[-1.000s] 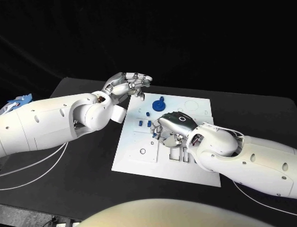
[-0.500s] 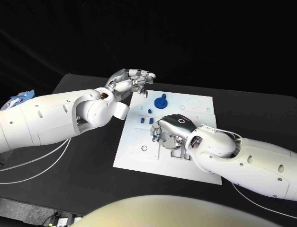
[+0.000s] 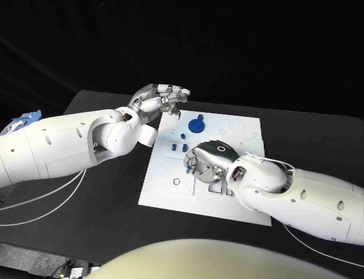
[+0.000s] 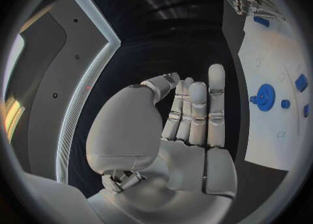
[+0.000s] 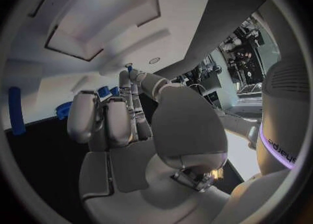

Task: Assemble the parts on the task board

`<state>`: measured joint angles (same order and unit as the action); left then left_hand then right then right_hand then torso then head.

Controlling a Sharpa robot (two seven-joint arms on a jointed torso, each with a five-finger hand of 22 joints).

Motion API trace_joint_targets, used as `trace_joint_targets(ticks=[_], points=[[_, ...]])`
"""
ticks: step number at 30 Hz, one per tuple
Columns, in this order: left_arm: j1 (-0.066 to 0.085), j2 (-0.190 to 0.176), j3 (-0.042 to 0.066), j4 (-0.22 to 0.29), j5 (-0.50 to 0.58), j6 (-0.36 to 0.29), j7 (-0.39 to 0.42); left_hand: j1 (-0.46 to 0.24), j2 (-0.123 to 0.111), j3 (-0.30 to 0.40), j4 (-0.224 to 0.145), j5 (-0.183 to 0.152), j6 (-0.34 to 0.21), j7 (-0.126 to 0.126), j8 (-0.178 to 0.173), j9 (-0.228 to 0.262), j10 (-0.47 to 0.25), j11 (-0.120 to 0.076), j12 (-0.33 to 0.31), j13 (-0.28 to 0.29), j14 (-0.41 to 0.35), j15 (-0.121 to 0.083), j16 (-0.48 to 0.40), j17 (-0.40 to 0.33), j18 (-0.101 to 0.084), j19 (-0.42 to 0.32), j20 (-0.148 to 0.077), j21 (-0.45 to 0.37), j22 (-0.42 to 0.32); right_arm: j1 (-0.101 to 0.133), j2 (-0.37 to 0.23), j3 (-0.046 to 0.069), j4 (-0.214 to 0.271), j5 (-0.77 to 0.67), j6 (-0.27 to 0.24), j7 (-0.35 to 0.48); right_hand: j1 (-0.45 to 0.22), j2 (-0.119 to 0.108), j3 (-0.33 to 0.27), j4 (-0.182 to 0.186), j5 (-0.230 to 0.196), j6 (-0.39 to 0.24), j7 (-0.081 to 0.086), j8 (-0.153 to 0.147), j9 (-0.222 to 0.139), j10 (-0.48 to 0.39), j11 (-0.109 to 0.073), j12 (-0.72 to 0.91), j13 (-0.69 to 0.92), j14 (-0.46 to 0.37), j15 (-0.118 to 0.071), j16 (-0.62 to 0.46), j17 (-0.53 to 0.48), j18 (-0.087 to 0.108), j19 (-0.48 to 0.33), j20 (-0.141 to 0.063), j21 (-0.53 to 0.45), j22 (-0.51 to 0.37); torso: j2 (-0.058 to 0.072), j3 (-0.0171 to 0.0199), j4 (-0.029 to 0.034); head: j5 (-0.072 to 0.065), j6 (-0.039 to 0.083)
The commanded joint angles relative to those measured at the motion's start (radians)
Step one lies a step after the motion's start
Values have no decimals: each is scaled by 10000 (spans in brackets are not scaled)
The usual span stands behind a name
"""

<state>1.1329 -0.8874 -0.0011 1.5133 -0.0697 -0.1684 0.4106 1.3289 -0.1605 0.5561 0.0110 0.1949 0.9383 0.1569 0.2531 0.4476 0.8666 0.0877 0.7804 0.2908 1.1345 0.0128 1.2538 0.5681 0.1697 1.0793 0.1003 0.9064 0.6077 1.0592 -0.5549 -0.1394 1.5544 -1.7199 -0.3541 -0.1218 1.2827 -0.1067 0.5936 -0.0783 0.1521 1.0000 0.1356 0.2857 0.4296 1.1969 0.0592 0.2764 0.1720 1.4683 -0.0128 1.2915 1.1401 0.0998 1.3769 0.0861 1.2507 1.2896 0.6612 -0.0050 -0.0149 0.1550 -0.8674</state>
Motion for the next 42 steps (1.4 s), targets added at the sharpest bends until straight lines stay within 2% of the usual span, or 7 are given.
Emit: trace_joint_targets(ticks=[1, 30, 33, 35, 37, 42], points=[[2, 17, 7, 12, -64, 187, 47, -45, 23, 41, -20, 25, -57, -15, -27, 8, -51, -11, -35, -9, -30, 34, 60, 15, 138, -8, 80, -56, 0, -12, 18, -3, -60, -103, 172, 23, -70, 12, 0, 47, -31, 50, -6, 23, 11, -71, 9, -64, 9, 261, -52, 29, -9, -137, -26, 8, -29, -7, -2, -10, 14, -17, 3], [3, -17, 8, 33, -81, 201, 36, -56, 20, 34, -16, 23, -62, -12, -27, 21, -53, -6, -42, -15, -37, 38, 62, 13, 138, -11, 84, -58, 0, -31, 97, -43, -159, -80, 545, 60, -113, -10, -18, 72, -46, -5, 4, 19, 47, -102, 19, -87, 48, 248, -45, 22, -48, -119, -71, 14, -102, -56, -7, -10, 1, -36, -32], [3, -21, 8, 39, -82, 199, 37, -56, 20, 34, -16, 23, -62, -12, -27, 21, -53, -6, -42, -15, -37, 38, 62, 13, 138, -11, 84, -58, 0, -31, 118, -54, -200, -51, 534, 79, -246, -101, -28, 162, -45, -385, 139, -185, 1, -351, 133, -230, 60, 236, 39, 37, -73, -104, -131, 64, -199, -116, -5, -14, 5, -51, -16], [3, -22, 8, 41, -82, 197, 36, -56, 20, 34, -16, 23, -62, -12, -27, 21, -53, -6, -42, -15, -37, 38, 62, 13, 138, -11, 84, -58, 0, -31, 127, -60, -225, -38, 498, 99, -304, -192, -5, 205, -8, -796, 289, -450, -96, -526, 251, -296, 85, 198, 134, 6, -157, -65, -247, 138, -384, -251, -4, -14, 8, -58, -17], [3, -24, 8, 40, -83, 194, 36, -56, 20, 34, -16, 23, -62, -12, -27, 21, -53, -6, -42, -15, -37, 38, 62, 13, 138, -11, 84, -58, 0, -31, 132, -66, -247, -29, 468, 116, -374, -262, 0, 260, 29, -935, 374, -572, -146, -747, 345, -391, 79, 180, 210, 12, -183, -57, -272, 205, -429, -272, -6, -10, 13, -69, -13], [3, -25, 8, 35, -84, 191, 35, -57, 25, 30, -17, 25, -72, -10, -25, 53, -57, -3, -57, -28, -51, 45, 68, 11, 139, -17, 93, -61, 2, -31, 117, -78, -269, -14, 339, 154, -421, -332, -15, 297, 50, -1031, 423, -659, -182, -824, 390, -415, 85, 172, 252, 28, -191, -51, -280, 252, -449, -278, -10, -11, 19, -69, -18]])
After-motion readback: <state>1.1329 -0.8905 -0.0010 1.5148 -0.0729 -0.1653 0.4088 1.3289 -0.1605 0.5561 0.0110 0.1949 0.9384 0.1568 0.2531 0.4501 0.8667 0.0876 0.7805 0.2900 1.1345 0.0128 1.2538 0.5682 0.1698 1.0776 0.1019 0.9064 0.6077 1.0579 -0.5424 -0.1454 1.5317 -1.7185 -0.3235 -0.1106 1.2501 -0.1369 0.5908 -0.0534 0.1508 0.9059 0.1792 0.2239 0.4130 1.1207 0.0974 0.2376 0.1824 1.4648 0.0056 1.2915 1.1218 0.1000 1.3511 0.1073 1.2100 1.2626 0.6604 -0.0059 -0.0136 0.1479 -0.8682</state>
